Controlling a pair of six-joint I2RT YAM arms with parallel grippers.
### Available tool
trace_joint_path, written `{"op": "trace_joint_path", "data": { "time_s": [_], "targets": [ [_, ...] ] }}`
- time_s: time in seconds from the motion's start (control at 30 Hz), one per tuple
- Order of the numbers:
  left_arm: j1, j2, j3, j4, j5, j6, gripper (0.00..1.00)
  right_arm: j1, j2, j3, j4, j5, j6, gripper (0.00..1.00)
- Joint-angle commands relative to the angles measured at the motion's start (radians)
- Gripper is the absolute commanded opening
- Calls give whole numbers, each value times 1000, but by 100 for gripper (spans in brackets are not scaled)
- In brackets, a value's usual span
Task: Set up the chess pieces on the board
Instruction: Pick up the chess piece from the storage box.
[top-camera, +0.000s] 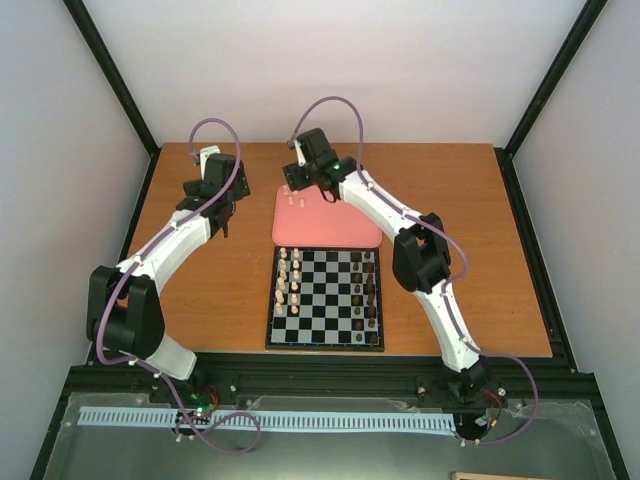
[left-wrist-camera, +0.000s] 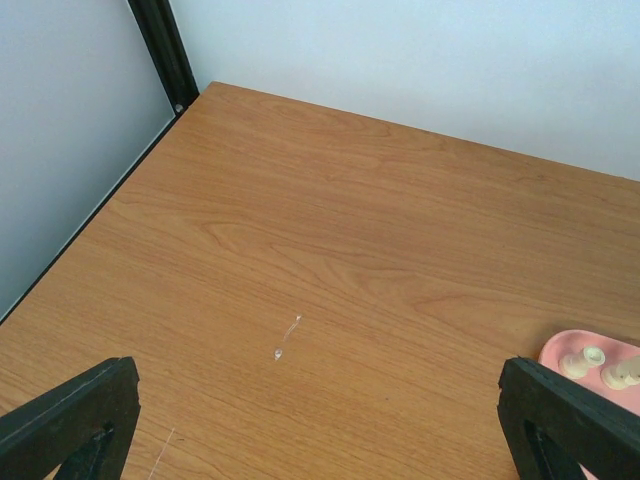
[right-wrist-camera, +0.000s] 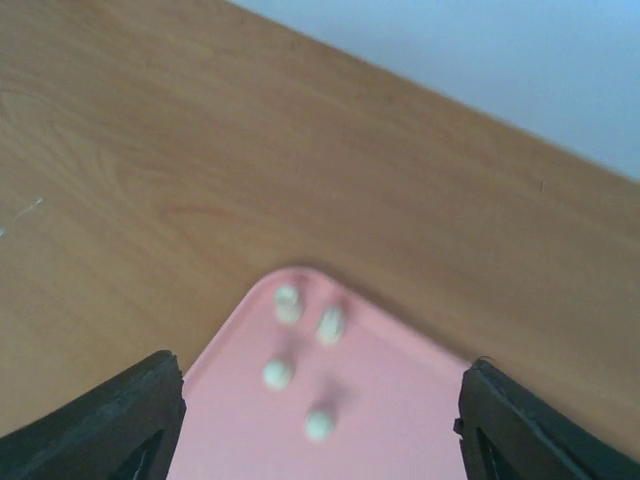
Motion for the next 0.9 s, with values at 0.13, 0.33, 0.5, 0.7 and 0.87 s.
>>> {"op": "trace_joint_path", "data": {
  "time_s": [0.13,0.33,0.5,0.7,0.87],
  "targets": [
    [-5,-8,12,12,4,5,100,-63,232,304,-74,-183,-39,73],
    [-8,3,15,19,10,0,100,-67,287,303,-23,-223,-51,68],
    [-10,6,18,18,2,2,100,-68,326,306,1,-194,-32,60],
    [-14,13,21,19,5,5,100,-68,350,306,25,-175,-22,56],
    [-16,17,22,18,2,4,100,-70,367,306,45,-169,-14,54]
  ]
}}
